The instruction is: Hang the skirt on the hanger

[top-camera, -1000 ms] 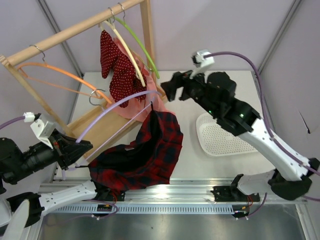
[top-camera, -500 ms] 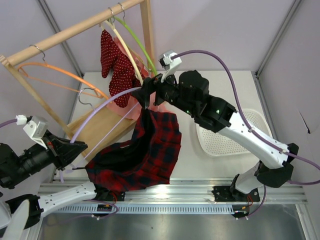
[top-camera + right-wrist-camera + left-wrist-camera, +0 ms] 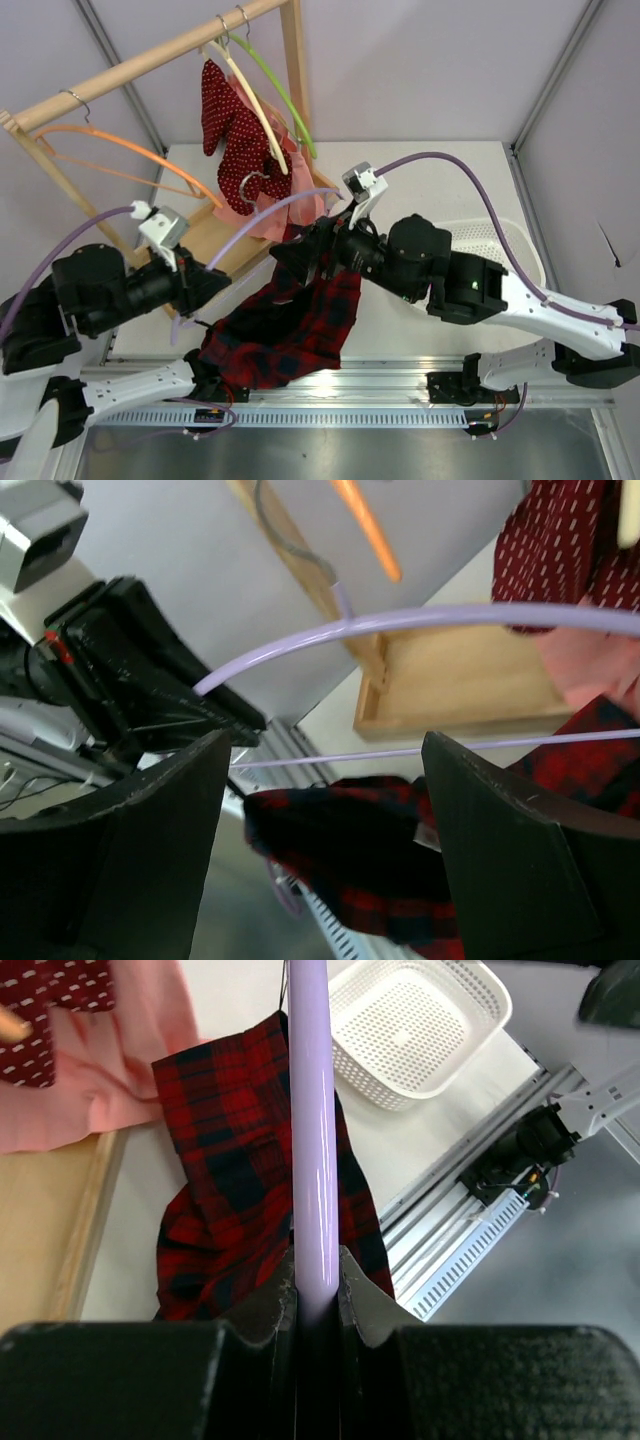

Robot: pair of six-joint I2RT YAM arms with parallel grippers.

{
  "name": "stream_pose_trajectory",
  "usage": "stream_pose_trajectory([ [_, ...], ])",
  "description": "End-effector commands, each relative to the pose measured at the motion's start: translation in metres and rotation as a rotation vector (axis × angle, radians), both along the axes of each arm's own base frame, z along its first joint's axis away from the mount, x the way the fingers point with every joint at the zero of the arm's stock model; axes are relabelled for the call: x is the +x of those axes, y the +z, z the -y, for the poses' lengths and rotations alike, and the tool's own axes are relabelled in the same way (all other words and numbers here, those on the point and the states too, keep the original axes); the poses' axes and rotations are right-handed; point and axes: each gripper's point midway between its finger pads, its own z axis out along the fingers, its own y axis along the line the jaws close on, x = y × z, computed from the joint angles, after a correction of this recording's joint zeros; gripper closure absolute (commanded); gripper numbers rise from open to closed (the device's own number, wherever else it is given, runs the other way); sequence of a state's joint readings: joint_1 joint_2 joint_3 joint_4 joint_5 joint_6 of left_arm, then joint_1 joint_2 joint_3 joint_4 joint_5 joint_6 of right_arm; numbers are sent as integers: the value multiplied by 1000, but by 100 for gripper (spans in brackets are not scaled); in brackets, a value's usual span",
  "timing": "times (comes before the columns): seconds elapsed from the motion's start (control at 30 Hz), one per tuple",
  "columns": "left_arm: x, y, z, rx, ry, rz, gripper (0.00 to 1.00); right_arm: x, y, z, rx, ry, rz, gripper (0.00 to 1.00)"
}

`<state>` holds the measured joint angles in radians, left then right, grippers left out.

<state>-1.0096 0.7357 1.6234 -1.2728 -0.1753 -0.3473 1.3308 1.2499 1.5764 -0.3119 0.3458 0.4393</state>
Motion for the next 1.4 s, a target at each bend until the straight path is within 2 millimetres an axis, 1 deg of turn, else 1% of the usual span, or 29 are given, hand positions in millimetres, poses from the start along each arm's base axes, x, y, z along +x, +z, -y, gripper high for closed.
stream_pose_trajectory([
  [0.0, 8, 42, 39, -139, -96, 103, 100, -2, 14, 4, 136, -54, -91, 17],
  [0.03, 12, 44, 45, -134, -99, 106, 100, -7, 14, 3, 153, -53, -109, 17],
  [0.07, 16, 47, 48, -137, -94, 120, 100, -7, 15, 5, 184, -77, -137, 17],
  [0.13, 23, 46, 56, -117, -90, 129, 100, -12, 14, 3, 244, -90, -165, 17],
  [0.2, 29, 49, 60, -125, -76, 143, 100, -8, 10, 5, 271, -141, -190, 17],
  [0.23, 31, 48, 62, -126, -73, 147, 100, -1, 5, 8, 276, -195, -198, 17],
  [0.3, 34, 50, 65, -146, -68, 162, 100, 5, 3, 10, 299, -234, -204, 17],
  [0.4, 37, 49, 66, -143, -54, 167, 100, 12, 17, 17, 399, -269, -188, 21],
  [0.43, 38, 50, 66, -142, -52, 168, 100, 16, 18, 21, 405, -304, -181, 21],
  [0.53, 37, 55, 66, -140, -67, 183, 100, 24, 22, 21, 413, -354, -159, 22],
  [0.63, 36, 67, 65, -145, -75, 206, 100, 29, 27, 15, 415, -369, -147, 22],
  [0.67, 36, 67, 65, -136, -80, 205, 100, 32, 29, 15, 414, -375, -145, 22],
  [0.8, 39, 67, 70, -114, -86, 207, 100, 37, 36, 0, 403, -366, -141, 23],
  [0.87, 41, 71, 72, -122, -88, 219, 100, 41, 34, -4, 386, -380, -156, 23],
  [0.9, 40, 72, 73, -126, -96, 224, 100, 45, 30, -5, 362, -391, -162, 23],
  [0.97, 41, 74, 77, -130, -100, 229, 100, 47, 29, -10, 370, -383, -168, 30],
  [1.0, 43, 74, 77, -128, -94, 231, 100, 48, 31, -11, 382, -376, -169, 36],
  [1.03, 44, 75, 79, -130, -94, 231, 100, 49, 31, -14, 384, -367, -168, 47],
  [1.07, 45, 74, 80, -129, -92, 229, 100, 51, 33, -16, 387, -361, -168, 51],
  [1.13, 47, 78, 82, -148, -89, 240, 100, 53, 27, -22, 355, -350, -177, 57],
  [1.17, 46, 79, 83, -156, -91, 245, 100, 53, 27, -22, 335, -350, -181, 59],
  [1.2, 48, 78, 86, -156, -93, 245, 100, 54, 21, -24, 317, -351, -189, 61],
  [1.23, 48, 82, 87, -171, -93, 255, 100, 54, 19, -24, 311, -350, -191, 71],
  [1.3, 47, 80, 92, -170, -117, 253, 100, 57, 15, -21, 301, -353, -200, 86],
  [1.33, 46, 80, 94, -169, -126, 253, 99, 58, 15, -18, 295, -355, -199, 98],
  [1.37, 44, 79, 96, -167, -146, 254, 95, 62, 18, -12, 299, -365, -198, 100],
])
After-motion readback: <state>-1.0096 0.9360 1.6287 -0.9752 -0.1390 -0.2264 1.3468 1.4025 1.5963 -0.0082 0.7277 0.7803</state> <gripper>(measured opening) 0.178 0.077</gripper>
